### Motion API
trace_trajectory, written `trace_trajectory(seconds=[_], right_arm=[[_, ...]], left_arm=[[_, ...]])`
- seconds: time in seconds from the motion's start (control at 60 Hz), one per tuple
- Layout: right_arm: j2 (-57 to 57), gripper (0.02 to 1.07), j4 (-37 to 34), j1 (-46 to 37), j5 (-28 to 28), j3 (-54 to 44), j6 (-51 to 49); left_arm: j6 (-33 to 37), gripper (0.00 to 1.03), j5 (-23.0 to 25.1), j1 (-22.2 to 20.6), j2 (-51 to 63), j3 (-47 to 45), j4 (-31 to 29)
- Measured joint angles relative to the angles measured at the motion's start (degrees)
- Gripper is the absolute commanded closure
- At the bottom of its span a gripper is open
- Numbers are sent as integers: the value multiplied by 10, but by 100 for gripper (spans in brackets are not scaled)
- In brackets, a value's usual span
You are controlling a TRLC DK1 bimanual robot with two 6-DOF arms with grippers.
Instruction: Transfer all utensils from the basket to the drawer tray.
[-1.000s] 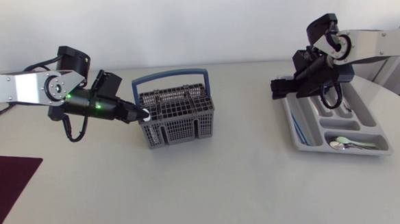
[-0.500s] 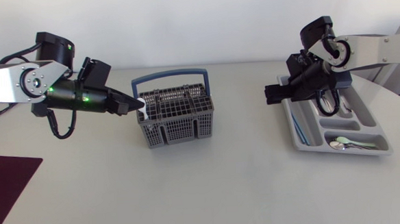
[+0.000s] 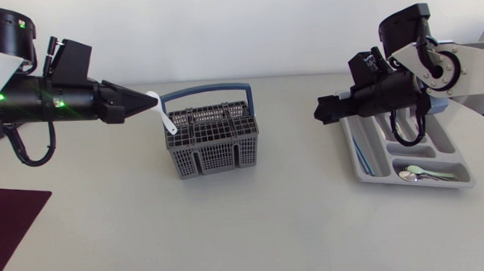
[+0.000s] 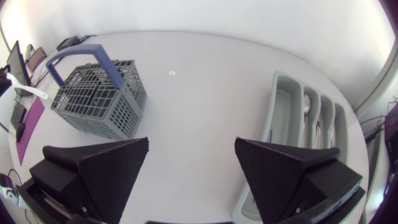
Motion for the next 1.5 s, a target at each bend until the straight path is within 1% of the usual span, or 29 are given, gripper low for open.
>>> trace_trajectory(seconds=[0.083, 0.133, 0.3, 0.417, 0.483, 0.717, 0.817, 0.917, 0.983, 1.0, 1.033, 1.1, 1.167, 1.183, 1.233, 1.317, 1.5], right_arm=[[-23, 7, 2, 25, -6, -11, -34], [-35, 7, 1, 48, -17, -16, -55], [-76, 7, 1, 110, -101, -53, -103], [-95, 7, -4, 157, -122, -78, -158], [-95, 7, -9, 178, -146, -84, -176], [-108, 7, -14, 195, -218, -106, -209], [-124, 7, -14, 207, -237, -121, -220], [-137, 11, -14, 220, -249, -131, -225], [-144, 14, -14, 229, -258, -135, -231], [-145, 17, -14, 231, -263, -136, -231], [-150, 17, -14, 236, -271, -138, -233], [-158, 22, -14, 244, -280, -141, -235], [-166, 22, -15, 253, -283, -143, -235], [-168, 24, -15, 255, -284, -143, -235], [-175, 32, -18, 261, -285, -145, -235], [-183, 40, -20, 266, -295, -151, -237], [-185, 67, -25, 268, -312, -167, -250]], left_arm=[[0, 96, 12, -15, -20, -7, -3], [-1, 96, 29, -28, -28, -11, -9], [0, 96, 69, -61, -34, -20, -21], [1, 96, 90, -81, -34, -22, -33], [3, 96, 101, -92, -34, -24, -38], [25, 96, 131, -134, -34, -32, -77], [31, 96, 136, -155, -34, -33, -86], [33, 96, 146, -179, -34, -33, -98], [33, 96, 148, -199, -33, -33, -104], [33, 96, 150, -202, -32, -33, -105], [33, 96, 153, -212, -28, -33, -107], [33, 96, 164, -224, -17, -33, -115], [33, 96, 170, -233, -6, -33, -120], [33, 96, 171, -235, -3, -33, -122], [33, 96, 174, -243, 4, -33, -122], [33, 96, 175, -254, 10, -32, -122], [33, 96, 175, -265, 17, -26, -126]])
